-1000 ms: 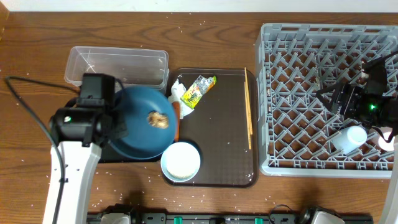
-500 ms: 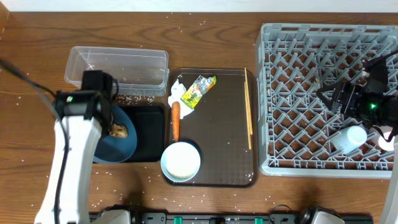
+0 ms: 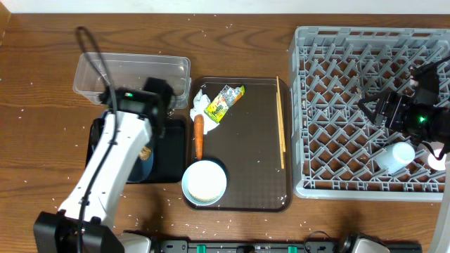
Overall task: Sort waste into correct bins and load items into the dishwasher rack
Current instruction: 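Tilt the blue plate over the black tray to dump food scraps, then lift the blue plate and hand it to the right gripper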
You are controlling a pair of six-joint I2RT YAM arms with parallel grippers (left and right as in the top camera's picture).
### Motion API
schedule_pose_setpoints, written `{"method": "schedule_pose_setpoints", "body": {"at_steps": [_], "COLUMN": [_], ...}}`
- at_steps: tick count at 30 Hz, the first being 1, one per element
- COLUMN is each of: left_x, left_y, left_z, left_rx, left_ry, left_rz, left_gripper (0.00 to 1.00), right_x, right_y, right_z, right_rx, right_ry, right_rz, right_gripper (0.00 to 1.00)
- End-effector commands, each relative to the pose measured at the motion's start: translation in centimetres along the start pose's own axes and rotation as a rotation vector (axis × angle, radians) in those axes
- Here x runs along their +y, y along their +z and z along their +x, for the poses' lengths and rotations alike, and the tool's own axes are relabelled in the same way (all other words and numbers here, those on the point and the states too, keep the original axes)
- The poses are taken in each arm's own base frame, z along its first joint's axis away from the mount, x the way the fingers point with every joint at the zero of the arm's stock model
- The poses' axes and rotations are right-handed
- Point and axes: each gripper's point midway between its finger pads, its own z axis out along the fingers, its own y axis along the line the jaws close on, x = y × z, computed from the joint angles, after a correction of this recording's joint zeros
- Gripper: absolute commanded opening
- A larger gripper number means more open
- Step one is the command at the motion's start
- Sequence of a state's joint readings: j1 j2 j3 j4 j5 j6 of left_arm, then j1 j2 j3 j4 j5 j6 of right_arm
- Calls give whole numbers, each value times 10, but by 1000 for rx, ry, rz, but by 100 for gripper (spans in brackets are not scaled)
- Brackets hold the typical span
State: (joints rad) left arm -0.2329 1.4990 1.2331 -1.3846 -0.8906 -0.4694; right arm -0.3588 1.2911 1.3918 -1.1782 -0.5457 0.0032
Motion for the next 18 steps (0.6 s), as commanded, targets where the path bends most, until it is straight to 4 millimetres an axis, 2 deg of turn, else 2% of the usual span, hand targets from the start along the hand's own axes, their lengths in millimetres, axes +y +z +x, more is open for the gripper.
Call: {"method": "schedule_pose_setpoints", "body": {"at_steps": [1,5,18], "left_x": [19,20,34], "left_y": [-21,-31,-34], "left_z": [-25,-31,-36], "left_rx": [-155,-207,-234], "left_ry": [15,93,150], "left_rz": [-130,-169,-256], "left_gripper": [6,6,6], "right_x": [6,6,6], "right_y": [-1,-1,-1], "right_z": [1,2,5], "right_rx": [-3,0,12], "right_ry": [-17,-15,-8], "right_rz": [-11,-11,-11], "right_gripper": [79,79,80]}}
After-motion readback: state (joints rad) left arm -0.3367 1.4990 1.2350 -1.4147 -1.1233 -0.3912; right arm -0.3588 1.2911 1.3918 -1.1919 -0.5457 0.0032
